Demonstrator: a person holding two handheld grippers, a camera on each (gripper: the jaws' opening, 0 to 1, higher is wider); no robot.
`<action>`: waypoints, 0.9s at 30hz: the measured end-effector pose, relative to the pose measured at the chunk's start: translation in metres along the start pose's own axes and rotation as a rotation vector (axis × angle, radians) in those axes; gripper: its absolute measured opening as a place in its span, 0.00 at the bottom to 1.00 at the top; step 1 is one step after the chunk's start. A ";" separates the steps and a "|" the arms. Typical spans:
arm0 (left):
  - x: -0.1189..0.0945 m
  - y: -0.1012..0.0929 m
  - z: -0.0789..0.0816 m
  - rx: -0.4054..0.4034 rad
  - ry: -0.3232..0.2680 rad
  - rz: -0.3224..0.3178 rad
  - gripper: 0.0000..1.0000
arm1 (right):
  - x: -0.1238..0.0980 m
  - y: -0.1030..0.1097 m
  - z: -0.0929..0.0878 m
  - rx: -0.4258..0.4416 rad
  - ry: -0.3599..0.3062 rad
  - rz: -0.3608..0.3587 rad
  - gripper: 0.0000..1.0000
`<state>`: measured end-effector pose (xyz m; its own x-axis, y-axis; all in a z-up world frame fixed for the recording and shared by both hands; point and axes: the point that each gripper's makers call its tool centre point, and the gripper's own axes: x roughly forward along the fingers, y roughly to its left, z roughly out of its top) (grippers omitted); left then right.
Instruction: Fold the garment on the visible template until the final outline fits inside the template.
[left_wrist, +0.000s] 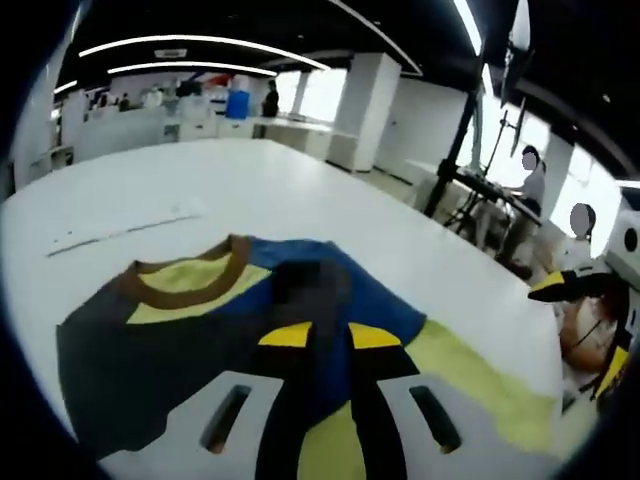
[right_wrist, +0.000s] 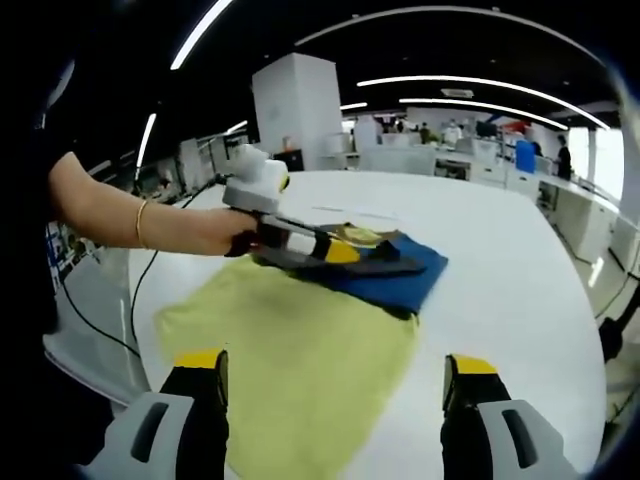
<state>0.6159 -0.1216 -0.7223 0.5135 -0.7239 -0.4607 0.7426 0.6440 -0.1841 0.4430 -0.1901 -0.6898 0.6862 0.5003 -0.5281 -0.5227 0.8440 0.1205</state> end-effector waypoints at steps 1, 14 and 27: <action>-0.002 0.001 0.002 0.007 -0.009 0.004 0.14 | 0.000 0.000 0.000 0.000 0.000 0.001 0.88; 0.016 0.025 0.021 0.004 -0.037 0.031 0.30 | -0.004 -0.002 0.001 0.010 -0.014 -0.004 0.88; 0.051 0.040 0.018 -0.049 -0.023 0.031 0.25 | -0.002 -0.011 -0.010 0.046 -0.017 -0.029 0.87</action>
<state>0.6795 -0.1369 -0.7376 0.5464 -0.7086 -0.4465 0.7044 0.6772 -0.2128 0.4425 -0.2025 -0.6983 0.7091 0.4785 -0.5179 -0.4789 0.8659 0.1443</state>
